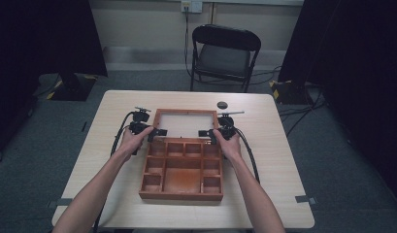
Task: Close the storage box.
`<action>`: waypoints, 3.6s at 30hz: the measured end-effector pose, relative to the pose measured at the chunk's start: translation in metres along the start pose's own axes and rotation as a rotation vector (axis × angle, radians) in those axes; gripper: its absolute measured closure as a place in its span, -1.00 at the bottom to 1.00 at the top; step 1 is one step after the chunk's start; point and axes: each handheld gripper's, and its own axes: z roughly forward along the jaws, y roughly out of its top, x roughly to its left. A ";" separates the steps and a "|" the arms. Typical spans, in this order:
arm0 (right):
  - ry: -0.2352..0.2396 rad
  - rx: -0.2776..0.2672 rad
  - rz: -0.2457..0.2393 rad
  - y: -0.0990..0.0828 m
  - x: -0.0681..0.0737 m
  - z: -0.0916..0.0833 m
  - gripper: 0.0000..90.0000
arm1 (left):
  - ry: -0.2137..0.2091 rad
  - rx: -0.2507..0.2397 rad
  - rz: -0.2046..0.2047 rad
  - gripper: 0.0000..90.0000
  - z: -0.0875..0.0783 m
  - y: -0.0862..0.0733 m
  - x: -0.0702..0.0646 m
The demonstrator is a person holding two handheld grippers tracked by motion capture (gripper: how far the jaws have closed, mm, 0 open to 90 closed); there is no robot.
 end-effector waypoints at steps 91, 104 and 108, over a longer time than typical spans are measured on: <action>0.070 -0.222 -0.258 -0.013 0.057 -0.117 -0.24 | -0.085 -0.281 0.186 -0.19 -0.095 -0.015 -0.058; 0.062 -0.218 -0.231 -0.025 0.055 -0.134 -0.29 | -0.101 -0.311 0.180 -0.28 -0.114 -0.026 -0.061; 0.055 -0.214 -0.240 -0.029 0.057 -0.136 -0.29 | -0.077 -0.285 0.181 -0.28 -0.112 -0.033 -0.057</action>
